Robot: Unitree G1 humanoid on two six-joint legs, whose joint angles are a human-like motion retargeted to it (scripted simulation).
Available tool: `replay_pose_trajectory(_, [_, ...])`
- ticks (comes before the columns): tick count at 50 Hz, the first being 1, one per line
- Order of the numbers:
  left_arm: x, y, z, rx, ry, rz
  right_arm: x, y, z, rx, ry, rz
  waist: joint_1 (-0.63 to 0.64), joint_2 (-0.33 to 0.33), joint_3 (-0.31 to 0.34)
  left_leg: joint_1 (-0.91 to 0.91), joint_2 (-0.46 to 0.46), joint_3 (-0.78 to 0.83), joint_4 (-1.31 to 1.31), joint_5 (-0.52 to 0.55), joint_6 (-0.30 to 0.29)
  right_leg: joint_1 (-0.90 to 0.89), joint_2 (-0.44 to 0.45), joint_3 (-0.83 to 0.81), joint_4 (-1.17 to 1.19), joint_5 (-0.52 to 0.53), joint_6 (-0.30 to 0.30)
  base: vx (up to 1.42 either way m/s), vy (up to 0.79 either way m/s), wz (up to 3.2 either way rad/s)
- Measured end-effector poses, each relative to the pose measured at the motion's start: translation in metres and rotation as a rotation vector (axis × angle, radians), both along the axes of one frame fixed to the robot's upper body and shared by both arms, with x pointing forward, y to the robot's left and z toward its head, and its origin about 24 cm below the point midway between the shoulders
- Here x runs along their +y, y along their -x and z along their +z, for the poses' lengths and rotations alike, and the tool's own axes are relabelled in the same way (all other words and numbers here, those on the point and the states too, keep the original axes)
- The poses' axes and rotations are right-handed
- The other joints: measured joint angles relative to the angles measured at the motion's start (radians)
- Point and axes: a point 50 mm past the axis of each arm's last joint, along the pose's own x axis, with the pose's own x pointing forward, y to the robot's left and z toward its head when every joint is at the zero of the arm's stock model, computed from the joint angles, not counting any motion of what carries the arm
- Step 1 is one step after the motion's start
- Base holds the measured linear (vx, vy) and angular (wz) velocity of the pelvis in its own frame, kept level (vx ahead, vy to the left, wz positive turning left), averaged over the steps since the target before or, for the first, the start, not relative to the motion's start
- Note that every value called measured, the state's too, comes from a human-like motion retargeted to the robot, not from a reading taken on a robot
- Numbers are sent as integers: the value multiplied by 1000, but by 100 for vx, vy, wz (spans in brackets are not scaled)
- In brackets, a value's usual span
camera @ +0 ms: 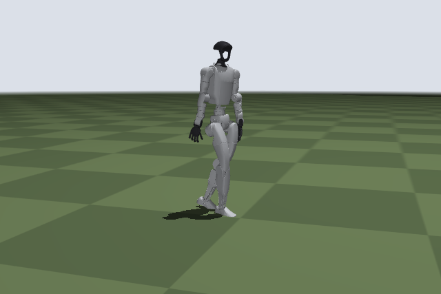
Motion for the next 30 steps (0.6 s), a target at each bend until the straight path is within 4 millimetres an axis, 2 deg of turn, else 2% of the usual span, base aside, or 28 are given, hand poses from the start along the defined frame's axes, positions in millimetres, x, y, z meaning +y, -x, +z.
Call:
replay_pose_trajectory(3, [2,8,0,22,-8,-38,1,-10,-1,-36,-14,24,-16,-8,-8,15,7,6,13,-6,28,17,8,30,17,-18,17,44,-15,22])
replay_pose_trajectory(7, [9,10,0,-16,-61,-52,0,-19,-2,-84,9,-5,-13,-21,-21,17,23,26,63,18,32,55,19,45,-5,-34,2,37,-15,18])
replay_pose_trajectory(11, [19,9,2,-63,-135,29,4,-26,-3,-113,11,-108,13,-66,2,-79,20,-11,325,87,32,137,-9,40,-82,-15,6,23,-19,35])
replay_pose_trajectory(12, [21,9,2,-69,-145,56,4,-28,-3,-116,7,-130,31,-77,15,-120,29,-16,433,74,32,164,-9,38,-104,-13,4,27,-41,3])
replay_pose_trajectory(15, [25,3,3,-81,-132,122,-3,-40,-1,-126,7,-140,91,-96,52,-243,132,43,748,-72,32,229,4,5,-150,-19,0,35,-49,-9])
replay_pose_trajectory(17, [25,4,3,-81,-105,137,-10,-49,0,-141,33,-106,119,-89,62,-306,194,88,855,-150,32,261,7,-15,-188,-17,11,32,-27,10])
replay_pose_trajectory(21, [28,15,3,-54,-96,140,-18,-75,3,-198,80,-22,139,-50,69,-421,273,154,899,-226,32,303,32,-58,-257,-6,-9,21,3,31])
replay_pose_trajectory(22, [28,21,3,-38,-98,138,-18,-82,4,-214,80,-5,139,-41,65,-441,268,179,866,-222,32,308,30,-71,-273,-2,-18,3,60,68])
replay_pose_trajectory(23, [27,27,2,-18,-94,134,-16,-88,4,-229,75,8,140,-33,58,-469,224,193,805,-200,32,309,18,-89,-291,4,-26,-9,73,89])
replay_pose_trajectory(25, [21,38,1,24,-76,116,-15,-99,5,-264,62,20,118,-32,30,-528,77,172,629,-137,32,295,-40,-157,-316,9,-17,-11,66,118])
replay_pose_trajectory(28, [15,46,0,71,-54,96,-13,-120,9,-319,34,26,128,-22,15,-554,9,172,423,-91,-44,283,-69,-177,-317,9,20,5,20,47])
replay_pose_trajectory(30, [9,46,-1,69,-44,99,-11,-135,12,-351,22,31,150,8,27,-562,-18,143,313,-18,-111,291,-49,-178,-324,20,34,3,13,-12])
